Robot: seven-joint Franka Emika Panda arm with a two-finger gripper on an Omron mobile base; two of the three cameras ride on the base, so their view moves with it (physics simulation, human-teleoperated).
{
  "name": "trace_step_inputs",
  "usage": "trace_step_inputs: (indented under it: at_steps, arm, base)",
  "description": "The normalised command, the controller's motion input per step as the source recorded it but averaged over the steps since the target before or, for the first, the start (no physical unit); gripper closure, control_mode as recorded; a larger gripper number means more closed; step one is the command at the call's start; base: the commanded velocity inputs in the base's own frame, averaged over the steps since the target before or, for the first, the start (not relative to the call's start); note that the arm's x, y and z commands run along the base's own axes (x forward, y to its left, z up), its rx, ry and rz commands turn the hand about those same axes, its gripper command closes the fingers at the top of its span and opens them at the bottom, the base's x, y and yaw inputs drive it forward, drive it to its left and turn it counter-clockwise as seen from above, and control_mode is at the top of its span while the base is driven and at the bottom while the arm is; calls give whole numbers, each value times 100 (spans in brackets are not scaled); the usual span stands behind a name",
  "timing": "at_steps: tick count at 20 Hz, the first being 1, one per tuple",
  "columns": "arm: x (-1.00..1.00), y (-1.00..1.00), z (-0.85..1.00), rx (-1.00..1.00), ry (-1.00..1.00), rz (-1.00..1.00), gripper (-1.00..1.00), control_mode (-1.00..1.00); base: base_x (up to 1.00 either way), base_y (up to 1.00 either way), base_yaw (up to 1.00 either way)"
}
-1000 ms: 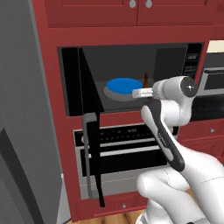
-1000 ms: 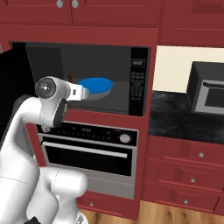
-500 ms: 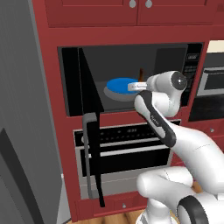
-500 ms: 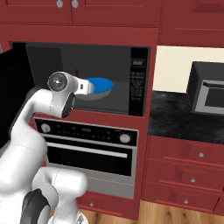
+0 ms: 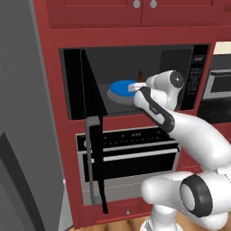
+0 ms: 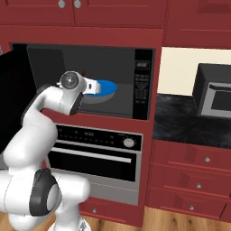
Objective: Transport the chicken drumstick from the fridge to the microwave and turn on the microwave.
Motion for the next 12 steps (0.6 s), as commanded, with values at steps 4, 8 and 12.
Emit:
trace_step_inputs:
  at_steps: [4,8,12]
  arm:
    - [38,3,-17,-3,2,5,100,-100]
    - [35,2,-15,-2,2,3,100,-100]
    - [36,0,-9,0,0,2,100,-100]
  base:
    - [0,0,0]
    - [0,0,0]
    - [0,0,0]
